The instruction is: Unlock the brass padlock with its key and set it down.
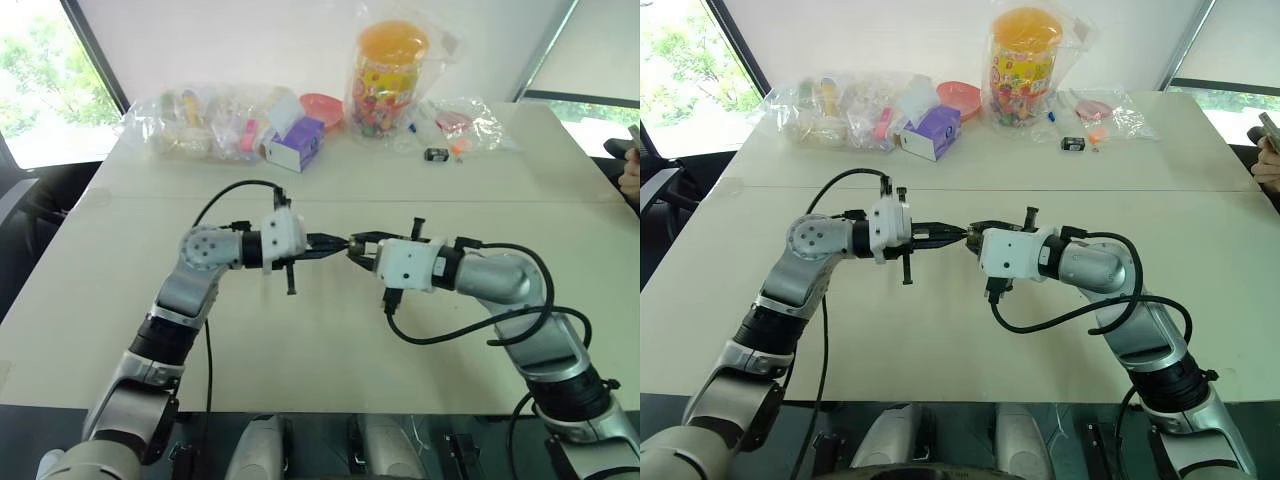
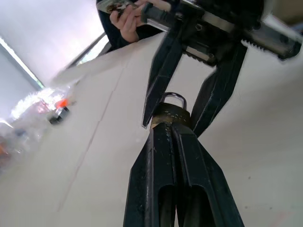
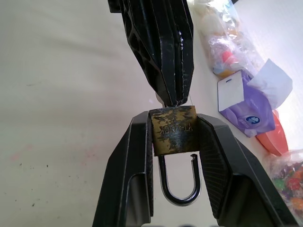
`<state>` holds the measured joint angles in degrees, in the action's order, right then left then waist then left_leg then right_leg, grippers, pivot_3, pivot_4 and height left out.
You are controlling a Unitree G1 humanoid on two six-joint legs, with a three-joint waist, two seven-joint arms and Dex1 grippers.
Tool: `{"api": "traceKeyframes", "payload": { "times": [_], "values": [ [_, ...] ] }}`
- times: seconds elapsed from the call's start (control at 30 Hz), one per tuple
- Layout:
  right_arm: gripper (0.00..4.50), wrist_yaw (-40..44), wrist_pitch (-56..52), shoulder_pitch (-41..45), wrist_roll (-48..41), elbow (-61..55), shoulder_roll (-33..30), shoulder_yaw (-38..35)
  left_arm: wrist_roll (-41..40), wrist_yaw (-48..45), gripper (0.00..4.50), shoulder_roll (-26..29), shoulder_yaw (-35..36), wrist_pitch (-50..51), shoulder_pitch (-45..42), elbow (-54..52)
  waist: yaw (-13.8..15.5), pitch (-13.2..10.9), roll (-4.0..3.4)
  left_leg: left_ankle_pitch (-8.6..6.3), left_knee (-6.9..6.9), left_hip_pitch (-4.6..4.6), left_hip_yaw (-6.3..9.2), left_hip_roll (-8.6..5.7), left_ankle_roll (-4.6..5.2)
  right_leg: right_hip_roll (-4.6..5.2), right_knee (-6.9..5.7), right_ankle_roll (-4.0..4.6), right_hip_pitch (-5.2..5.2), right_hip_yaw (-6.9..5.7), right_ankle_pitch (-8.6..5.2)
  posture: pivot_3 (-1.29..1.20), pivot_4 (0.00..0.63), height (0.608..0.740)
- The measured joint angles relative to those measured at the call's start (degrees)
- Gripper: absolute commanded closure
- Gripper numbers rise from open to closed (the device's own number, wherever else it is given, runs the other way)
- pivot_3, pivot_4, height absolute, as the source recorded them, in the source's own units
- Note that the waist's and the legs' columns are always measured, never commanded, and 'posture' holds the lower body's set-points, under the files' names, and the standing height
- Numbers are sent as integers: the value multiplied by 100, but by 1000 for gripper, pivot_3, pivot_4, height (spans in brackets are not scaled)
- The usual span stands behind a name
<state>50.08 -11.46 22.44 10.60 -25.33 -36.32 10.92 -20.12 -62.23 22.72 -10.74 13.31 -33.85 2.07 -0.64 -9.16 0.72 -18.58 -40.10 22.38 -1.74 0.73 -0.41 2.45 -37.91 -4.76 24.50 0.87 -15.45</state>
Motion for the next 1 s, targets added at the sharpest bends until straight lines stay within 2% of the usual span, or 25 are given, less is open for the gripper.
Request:
{"api": "traceKeyframes", "payload": {
  "times": [0.03, 0.1, 0.2, 0.23, 0.27, 0.5, 0.9, 1.0],
  "values": [
    [3703, -22, 89, 18, 48, 8, -31, 18, -369, 32, 3648, -3, 92, 716, -24, -54, -5, 0, 0, 0, 0, 0, 1, 0, 0, -1, -1, 0, 0, 0, 0, 0, 150, 735],
    [3703, -89, 249, 111, 115, 30, -63, 33, -1000, 31, 2639, 65, 154, 1925, -47, -195, -27, 0, 0, 0, 1, -2, 2, 4, 0, -6, -3, 0, 1, 0, 0, 0, 150, 735],
    [3703, -130, 390, 122, 185, 48, -97, 52, -1716, 146, 1211, 86, 354, 3133, -118, -376, -21, 0, 0, 0, 1, -2, 4, 5, -1, -5, -4, 0, 1, 1, 0, 0, 150, 735],
    [3703, -135, 427, 122, 204, 63, -107, 58, -1855, 201, 629, 90, 406, 3392, -173, -439, -17, 0, 0, 0, 0, -2, 4, 4, -1, -4, -3, 0, 0, 1, 0, 0, 150, 735],
    [3703, -140, 450, 122, 219, 74, -118, 61, -1960, 260, 229, 89, 464, 3580, -232, -497, -14, 0, 0, 0, 0, -2, 4, 2, -1, -2, -3, 0, 0, 1, 0, 0, 150, 735],
    [3703, -142, 564, 122, 285, 94, -168, 72, -2057, 746, 229, -184, 656, 3842, -304, -312, 1, 0, 0, 1, 0, -2, 3, -1, -3, 2, -3, 0, 0, 1, 0, 0, 150, 735],
    [3703, -142, 571, 122, 376, 94, -193, 123, -1760, 878, 229, -440, 528, 3592, -316, 2, 4, 0, 1, 2, 0, -2, 3, -2, -3, 3, -2, 0, 0, 2, 0, 0, 150, 735],
    [3703, -141, 570, 120, 384, 94, -210, 125, -1746, 868, 1545, -500, 524, 3541, -317, 5, 2, 0, 0, 2, 0, -2, 3, -2, -4, 3, -2, 0, 0, 2, 0, 0, 150, 735]
  ]
}}
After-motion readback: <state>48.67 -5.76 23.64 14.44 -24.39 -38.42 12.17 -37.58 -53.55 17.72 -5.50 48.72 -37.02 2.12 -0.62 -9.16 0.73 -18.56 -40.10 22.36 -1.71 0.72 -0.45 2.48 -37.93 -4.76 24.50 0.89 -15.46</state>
